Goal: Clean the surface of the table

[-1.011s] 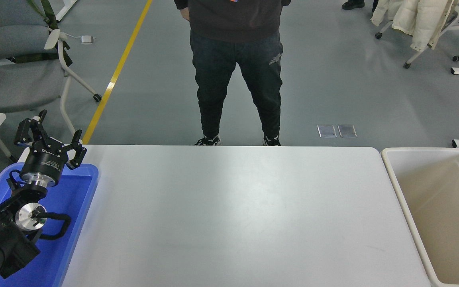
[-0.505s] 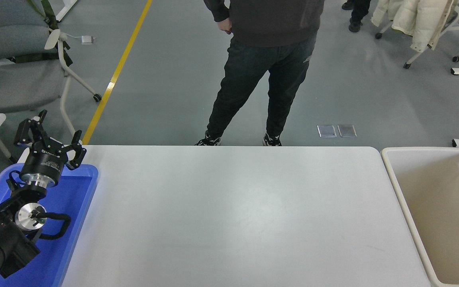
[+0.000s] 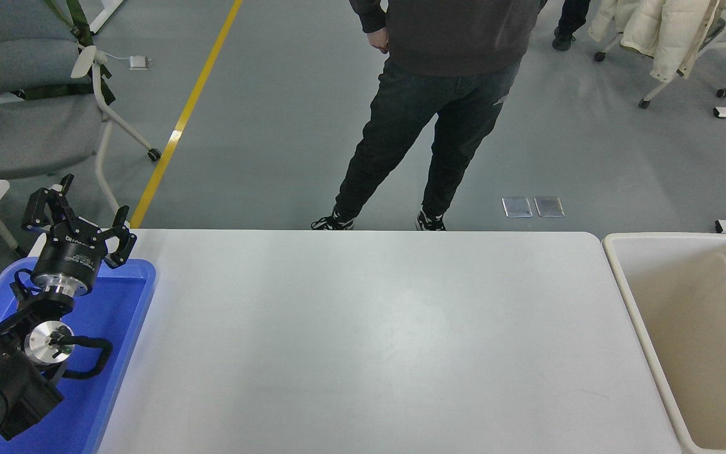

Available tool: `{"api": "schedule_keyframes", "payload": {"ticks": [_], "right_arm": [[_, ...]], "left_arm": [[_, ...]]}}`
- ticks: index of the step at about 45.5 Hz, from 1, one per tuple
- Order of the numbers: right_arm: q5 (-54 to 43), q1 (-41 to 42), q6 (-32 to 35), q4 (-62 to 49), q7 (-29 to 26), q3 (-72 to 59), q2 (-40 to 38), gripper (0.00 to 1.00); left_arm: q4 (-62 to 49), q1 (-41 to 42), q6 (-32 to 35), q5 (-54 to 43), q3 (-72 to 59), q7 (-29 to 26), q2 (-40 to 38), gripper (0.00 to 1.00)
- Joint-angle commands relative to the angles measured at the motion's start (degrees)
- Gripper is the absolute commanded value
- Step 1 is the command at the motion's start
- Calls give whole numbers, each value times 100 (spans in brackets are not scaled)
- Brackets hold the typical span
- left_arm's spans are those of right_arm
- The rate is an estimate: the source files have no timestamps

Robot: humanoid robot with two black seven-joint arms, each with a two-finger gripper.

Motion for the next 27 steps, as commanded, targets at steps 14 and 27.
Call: {"api": "schedule_keyframes", "payload": {"ticks": [14, 27], "right_arm": [[15, -10, -269, -1096, -14, -310, 1098, 0], [15, 16, -445, -1087, -32, -345, 1318, 0]], "left_arm": [[-4, 0, -4, 0, -6, 0, 0, 100], [-4, 0, -4, 0, -6, 0, 0, 100]]}}
